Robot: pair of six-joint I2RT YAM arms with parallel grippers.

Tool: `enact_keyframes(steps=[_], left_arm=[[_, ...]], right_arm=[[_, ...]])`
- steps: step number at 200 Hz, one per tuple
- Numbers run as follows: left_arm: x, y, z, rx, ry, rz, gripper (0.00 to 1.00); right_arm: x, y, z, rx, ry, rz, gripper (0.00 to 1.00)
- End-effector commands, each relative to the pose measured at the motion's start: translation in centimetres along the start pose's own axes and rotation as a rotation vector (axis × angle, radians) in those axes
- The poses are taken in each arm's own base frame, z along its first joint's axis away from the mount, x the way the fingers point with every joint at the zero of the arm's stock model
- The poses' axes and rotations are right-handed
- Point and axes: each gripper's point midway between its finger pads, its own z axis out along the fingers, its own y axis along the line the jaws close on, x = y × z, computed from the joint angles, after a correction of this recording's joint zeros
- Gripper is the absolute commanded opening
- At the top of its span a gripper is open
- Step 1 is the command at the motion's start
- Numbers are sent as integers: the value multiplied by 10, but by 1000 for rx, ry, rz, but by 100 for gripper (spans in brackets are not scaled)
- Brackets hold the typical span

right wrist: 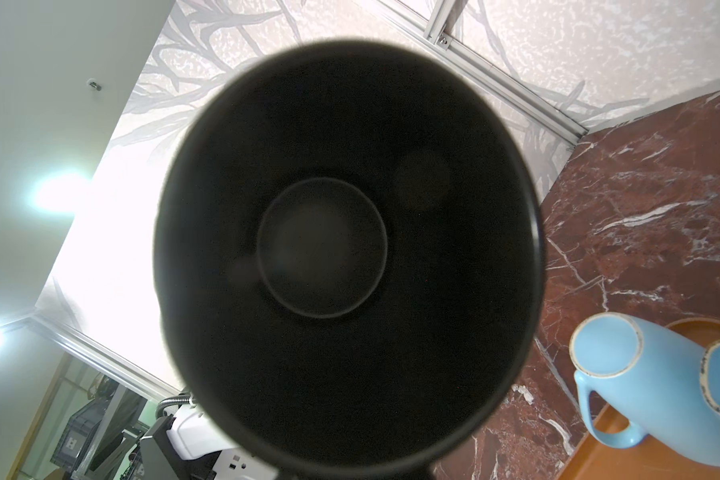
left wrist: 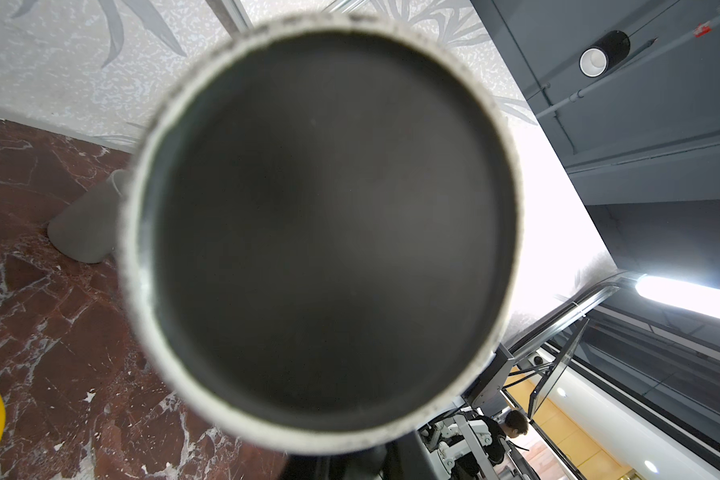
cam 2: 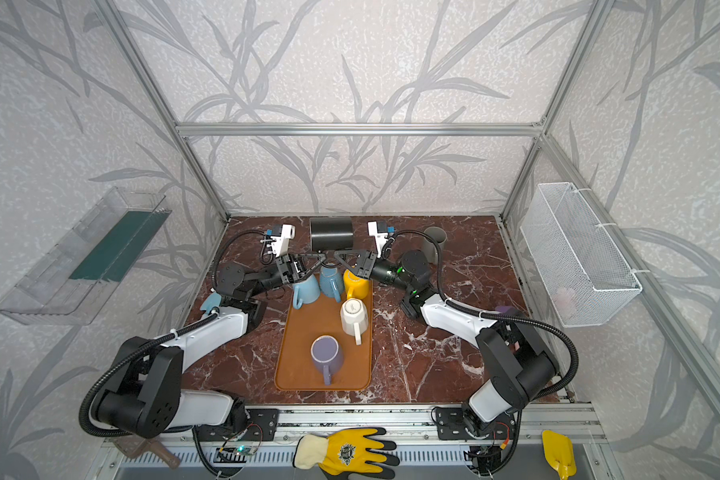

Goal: Turn the mug right side up
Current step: 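Hold the black mug with both grippers and rotate it toward upright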

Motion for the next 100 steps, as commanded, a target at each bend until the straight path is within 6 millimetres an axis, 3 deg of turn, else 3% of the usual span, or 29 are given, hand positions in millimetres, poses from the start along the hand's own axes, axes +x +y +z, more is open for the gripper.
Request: enact_keyframes(steps=[1, 61, 100], left_arm=[[9, 0, 2, 24, 55, -22, 0], [7, 10, 2, -37, 51, -50, 0], [12, 28, -3, -176, 55, -46, 17]], right_arm=[[-11, 50, -3, -137, -44, -138, 0], [-10, 50, -9, -91, -45, -172, 0], [-11, 52, -12, -78, -55, -192, 0]])
